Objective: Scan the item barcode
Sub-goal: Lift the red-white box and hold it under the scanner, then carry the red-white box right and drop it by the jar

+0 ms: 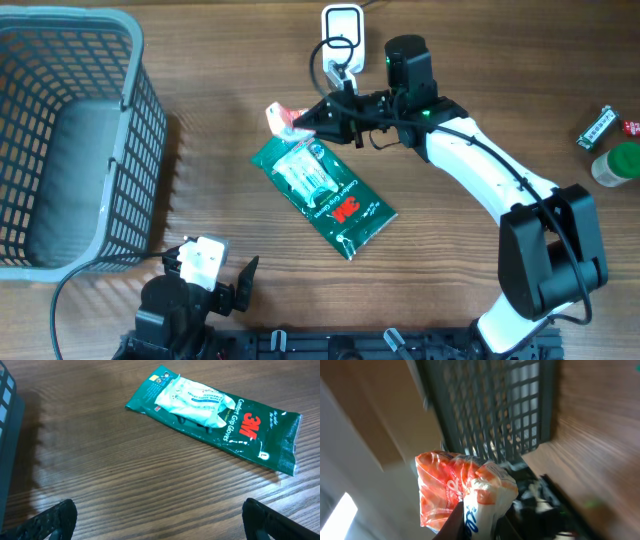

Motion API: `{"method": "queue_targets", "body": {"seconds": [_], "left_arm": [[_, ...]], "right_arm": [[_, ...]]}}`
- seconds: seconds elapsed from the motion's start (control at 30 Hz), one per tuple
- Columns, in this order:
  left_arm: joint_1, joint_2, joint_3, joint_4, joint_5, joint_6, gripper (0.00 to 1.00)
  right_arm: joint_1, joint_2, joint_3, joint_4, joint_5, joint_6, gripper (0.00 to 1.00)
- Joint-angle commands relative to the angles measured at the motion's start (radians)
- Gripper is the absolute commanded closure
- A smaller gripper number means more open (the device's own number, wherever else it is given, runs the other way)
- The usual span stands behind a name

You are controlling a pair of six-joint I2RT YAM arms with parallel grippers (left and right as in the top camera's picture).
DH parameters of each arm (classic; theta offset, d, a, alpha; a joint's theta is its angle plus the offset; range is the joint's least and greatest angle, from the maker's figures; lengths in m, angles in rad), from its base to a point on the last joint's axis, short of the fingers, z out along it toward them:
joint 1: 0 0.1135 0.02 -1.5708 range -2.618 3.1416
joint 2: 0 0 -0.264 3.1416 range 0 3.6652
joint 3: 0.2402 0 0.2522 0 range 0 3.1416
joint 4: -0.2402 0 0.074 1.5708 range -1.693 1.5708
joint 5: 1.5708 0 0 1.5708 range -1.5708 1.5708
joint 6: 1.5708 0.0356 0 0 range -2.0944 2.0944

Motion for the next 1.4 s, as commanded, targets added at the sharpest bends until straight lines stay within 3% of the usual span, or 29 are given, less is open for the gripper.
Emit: {"method": "queue_targets", "body": {"seconds": [0.0,0.03,0.1,0.17,0.27,0.37,0.53,0.63,0.9,1.03,1.1,1.17,1.23,1.3,1.33,1.37], "left_arm": [[0.0,-0.003,-0.002,0.002,0.005,0.012,0.0],[0.0,-0.003,-0.002,0.002,0.005,0.012,0.0],[0.0,-0.003,-0.002,0.002,0.005,0.012,0.0],[0.0,-0.003,-0.002,0.002,0.005,0.012,0.0],[0.0,-0.003,-0.002,0.002,0.005,0.012,0.0],[0.0,-0.003,-0.002,0.002,0.005,0.012,0.0],[0.0,-0.003,-0.002,0.002,0.005,0.012,0.0],[0.0,-0.003,-0.002,0.002,0.005,0.012,0.0],[0.0,-0.003,-0.002,-0.001,0.005,0.012,0.0],[0.0,-0.003,-0.002,-0.001,0.005,0.012,0.0],[0.0,-0.003,-0.002,-0.001,0.005,0.012,0.0],[0.0,-0.003,-0.002,-0.001,0.005,0.012,0.0],[0.0,-0.003,-0.002,-0.001,0.005,0.012,0.0],[0.0,-0.003,-0.002,-0.001,0.005,0.012,0.0],[0.0,-0.003,-0.002,-0.001,0.005,0.012,0.0],[0.0,-0.003,-0.002,-0.001,0.005,0.012,0.0]], "right_arm": [[-0.002,-0.026,0.005,0.002,0.306,0.445,0.89],[-0.004,-0.026,0.005,0.003,0.346,0.506,0.86],[-0.013,-0.017,0.005,0.029,0.393,0.594,0.95],[-0.048,0.032,0.005,0.238,0.422,0.627,0.95],[-0.098,0.13,0.005,0.401,0.429,0.793,0.95],[-0.133,0.258,0.052,0.562,0.517,0.824,0.96],[-0.157,0.447,0.304,0.518,0.542,0.824,0.95],[-0.157,0.528,0.454,0.361,0.566,0.824,0.95],[-0.159,0.55,0.471,0.318,0.612,0.822,0.95],[-0.175,0.535,0.471,0.285,0.666,0.497,0.95],[-0.193,0.492,0.471,0.214,0.71,0.339,0.96],[-0.248,0.361,0.471,0.028,0.744,0.154,0.95],[-0.301,0.269,0.471,-0.135,0.768,0.1,0.95],[-0.387,0.17,0.471,-0.42,0.962,0.042,0.95],[-0.448,0.131,0.471,-0.587,1.149,0.038,0.96],[-0.488,0.126,0.471,-0.665,1.254,0.038,0.95]]}}
